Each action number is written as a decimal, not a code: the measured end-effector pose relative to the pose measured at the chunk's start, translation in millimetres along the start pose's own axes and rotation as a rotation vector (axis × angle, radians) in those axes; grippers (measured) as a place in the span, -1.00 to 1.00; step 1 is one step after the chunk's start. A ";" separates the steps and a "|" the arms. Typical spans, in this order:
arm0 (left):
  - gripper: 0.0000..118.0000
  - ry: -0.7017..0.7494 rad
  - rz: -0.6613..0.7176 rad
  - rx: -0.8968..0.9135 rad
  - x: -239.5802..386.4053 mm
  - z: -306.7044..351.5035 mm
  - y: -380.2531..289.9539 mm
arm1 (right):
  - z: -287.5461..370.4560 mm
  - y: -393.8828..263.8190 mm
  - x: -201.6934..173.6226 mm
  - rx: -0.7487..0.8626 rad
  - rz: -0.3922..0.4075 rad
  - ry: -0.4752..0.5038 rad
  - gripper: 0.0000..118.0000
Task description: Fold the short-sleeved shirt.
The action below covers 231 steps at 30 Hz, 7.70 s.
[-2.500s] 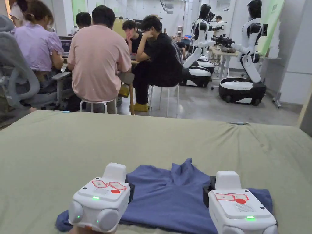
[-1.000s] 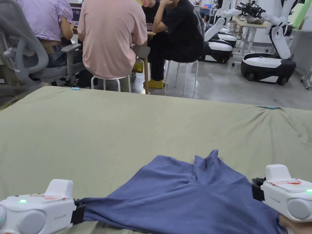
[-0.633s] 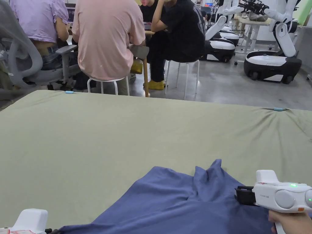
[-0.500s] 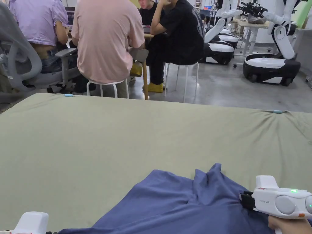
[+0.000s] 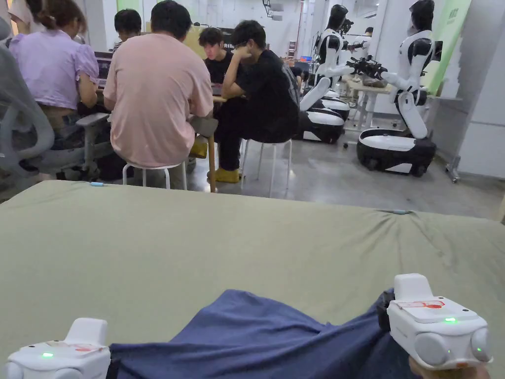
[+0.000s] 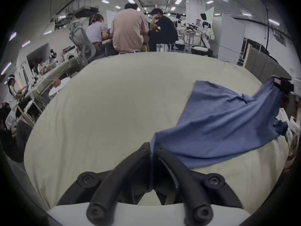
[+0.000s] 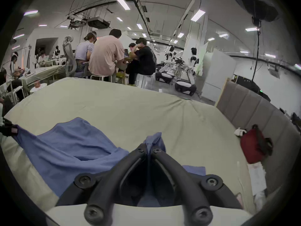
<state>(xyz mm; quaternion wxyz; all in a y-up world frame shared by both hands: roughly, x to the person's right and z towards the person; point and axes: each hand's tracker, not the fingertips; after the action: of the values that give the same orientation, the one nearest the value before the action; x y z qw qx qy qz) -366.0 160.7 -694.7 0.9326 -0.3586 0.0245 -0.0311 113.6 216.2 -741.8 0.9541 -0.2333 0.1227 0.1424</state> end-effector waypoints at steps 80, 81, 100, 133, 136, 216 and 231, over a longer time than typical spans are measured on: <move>0.62 -0.094 -0.015 0.299 73.8 143.9 -67.2 | 164.6 -78.3 -99.7 -0.015 -0.126 0.115 0.87; 0.37 -0.105 -0.041 0.309 85.2 149.6 -68.7 | 165.5 -75.1 -109.7 -0.011 -0.128 0.106 0.75; 0.60 -0.123 0.112 -0.038 -25.2 84.3 -64.7 | 132.2 -120.6 -73.4 -0.159 -0.164 0.073 -1.00; -0.94 -0.142 0.017 -0.126 11.5 72.1 -46.7 | 137.3 -145.2 6.9 -0.157 -0.217 0.130 -0.95; -0.94 -0.133 0.020 -0.106 16.4 61.6 -19.7 | 124.9 -116.0 12.9 -0.138 -0.214 0.112 -0.95; -0.88 -0.130 0.080 -0.106 48.1 7.5 -12.7 | 67.1 -139.2 42.7 -0.218 -0.279 0.106 -0.86; 0.61 -0.098 0.223 -0.051 24.9 40.0 -75.8 | 110.6 -147.5 10.9 -0.166 -0.325 0.067 0.94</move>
<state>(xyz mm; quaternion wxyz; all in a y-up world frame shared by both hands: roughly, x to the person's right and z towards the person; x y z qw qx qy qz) -341.5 129.4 -614.9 0.9209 -0.3785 0.0195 0.0909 190.8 146.2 -589.3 0.9373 -0.3327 0.1029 -0.0119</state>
